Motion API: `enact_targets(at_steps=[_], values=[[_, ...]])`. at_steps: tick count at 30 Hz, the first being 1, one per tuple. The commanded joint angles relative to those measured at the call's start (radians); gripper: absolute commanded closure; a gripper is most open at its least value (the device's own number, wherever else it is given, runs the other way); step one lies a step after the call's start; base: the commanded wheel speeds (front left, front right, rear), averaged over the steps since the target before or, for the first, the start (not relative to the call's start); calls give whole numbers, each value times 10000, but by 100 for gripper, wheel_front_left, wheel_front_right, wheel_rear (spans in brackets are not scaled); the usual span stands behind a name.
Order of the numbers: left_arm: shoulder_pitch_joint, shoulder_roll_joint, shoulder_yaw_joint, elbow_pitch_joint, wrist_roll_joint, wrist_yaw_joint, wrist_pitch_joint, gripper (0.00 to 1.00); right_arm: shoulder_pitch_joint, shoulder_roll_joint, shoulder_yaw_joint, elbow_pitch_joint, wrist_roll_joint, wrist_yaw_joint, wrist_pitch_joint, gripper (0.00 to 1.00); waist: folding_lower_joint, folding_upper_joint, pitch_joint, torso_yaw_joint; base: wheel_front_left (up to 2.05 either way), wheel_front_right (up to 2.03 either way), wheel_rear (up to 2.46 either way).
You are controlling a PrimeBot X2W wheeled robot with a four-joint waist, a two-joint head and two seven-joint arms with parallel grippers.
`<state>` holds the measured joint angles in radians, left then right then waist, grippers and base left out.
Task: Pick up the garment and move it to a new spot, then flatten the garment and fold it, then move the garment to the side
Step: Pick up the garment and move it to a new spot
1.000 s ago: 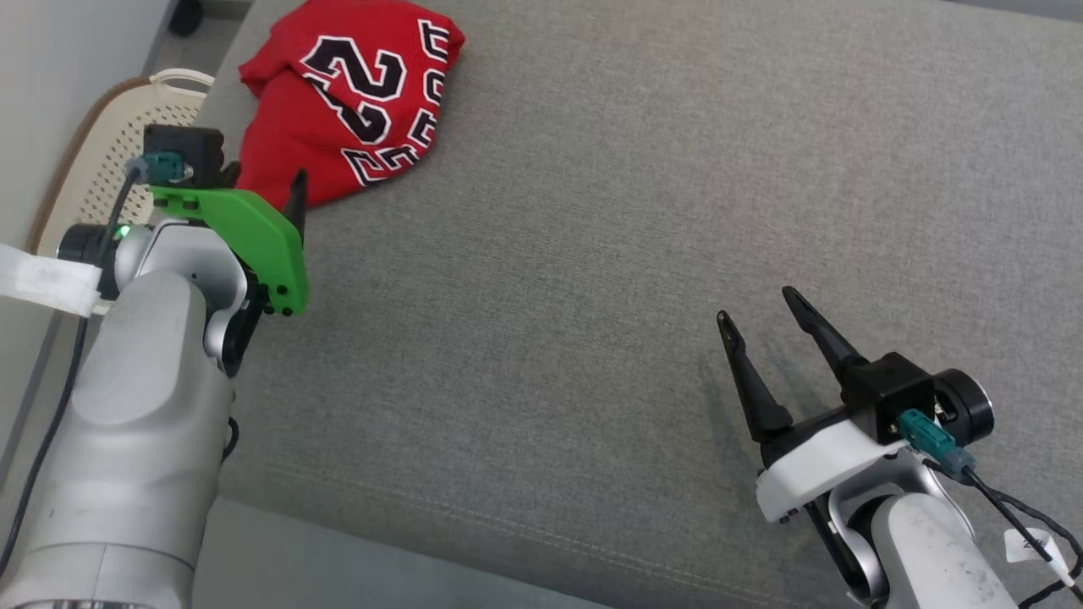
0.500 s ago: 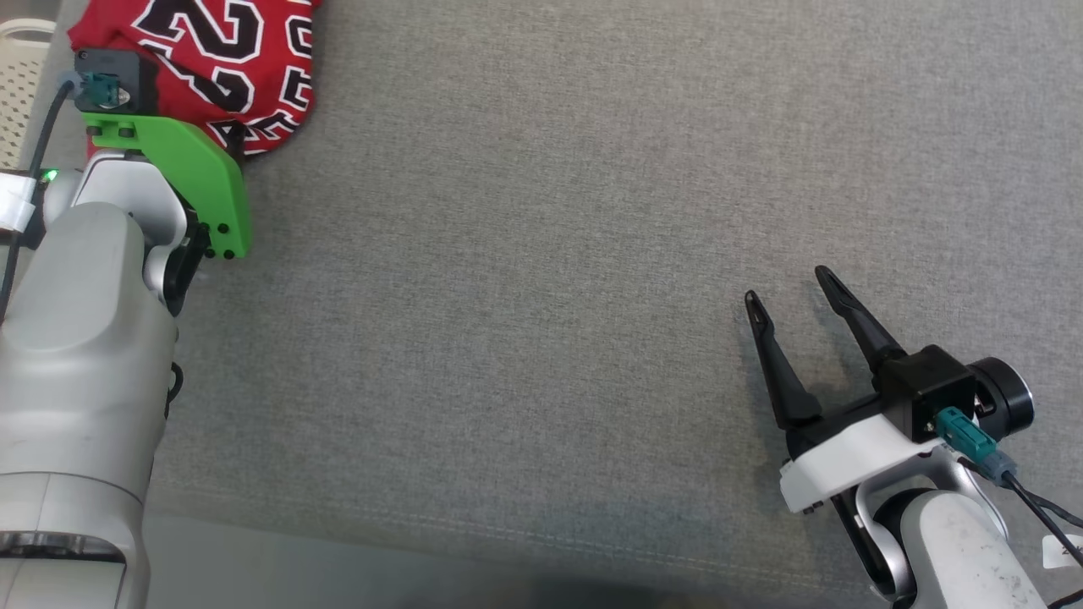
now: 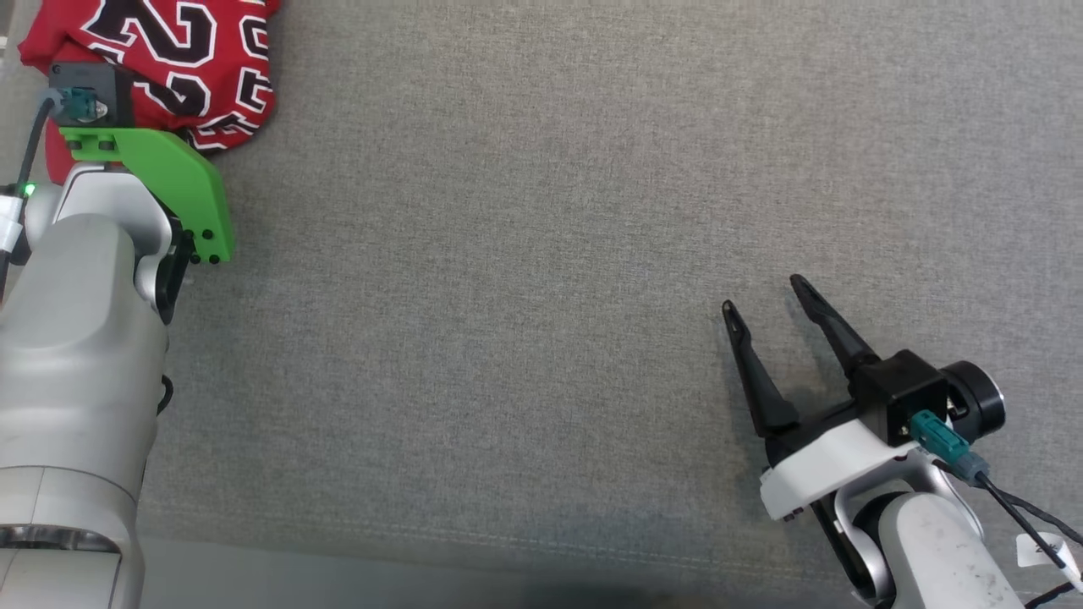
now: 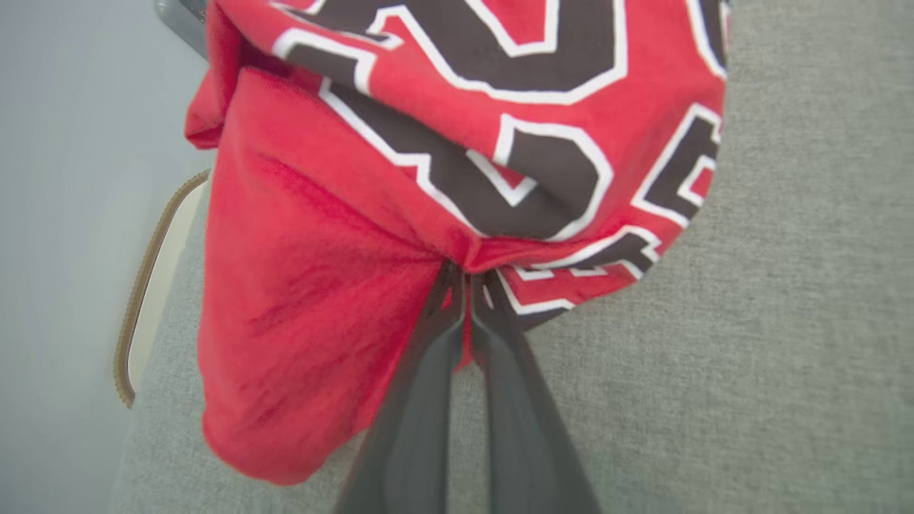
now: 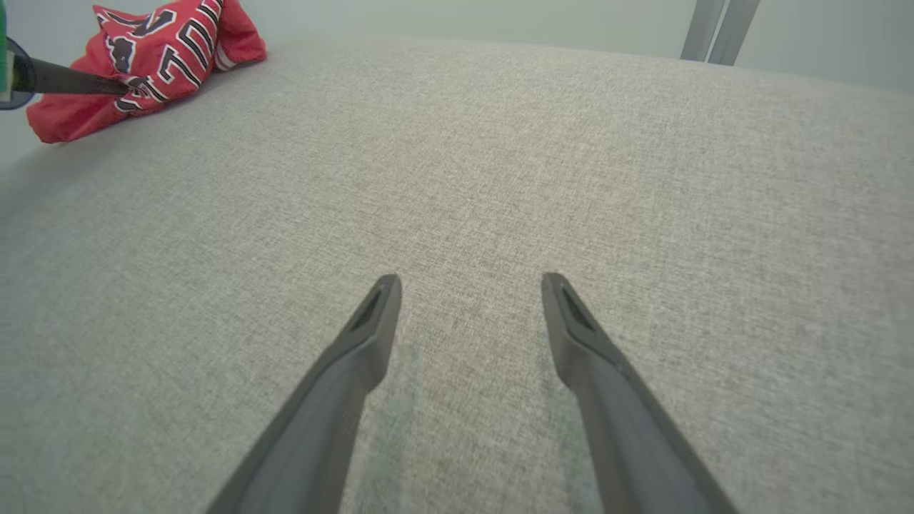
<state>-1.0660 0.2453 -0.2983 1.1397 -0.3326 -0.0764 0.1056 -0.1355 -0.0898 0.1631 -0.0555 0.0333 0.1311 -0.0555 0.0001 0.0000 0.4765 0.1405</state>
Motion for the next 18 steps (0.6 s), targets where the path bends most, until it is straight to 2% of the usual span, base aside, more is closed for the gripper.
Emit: enact_targets(at_steps=[1, 7, 14, 18], values=[[111, 26, -25, 77, -75, -41, -103, 100, -102, 12, 47, 110, 46, -8, -99, 0, -1, 0, -264, -79, 0, 0, 0], [303, 66, -118, 212, -99, -117, -601, 100, -181, 153, 248, 717, 226, -8, -407, 0, -1, 0, -1123, -303, 0, 0, 0], [432, 187, -658, 145, 165, -365, -592, 100, 102, 311, 707, 1795, 570, -8, -844, 0, -1, 0, -2874, -1080, 0, 0, 0], [476, 55, -938, -63, 150, -452, -458, 100, 255, 339, 907, 2201, 640, -8, -983, 0, -1, 0, -3682, -1550, 0, 0, 0]])
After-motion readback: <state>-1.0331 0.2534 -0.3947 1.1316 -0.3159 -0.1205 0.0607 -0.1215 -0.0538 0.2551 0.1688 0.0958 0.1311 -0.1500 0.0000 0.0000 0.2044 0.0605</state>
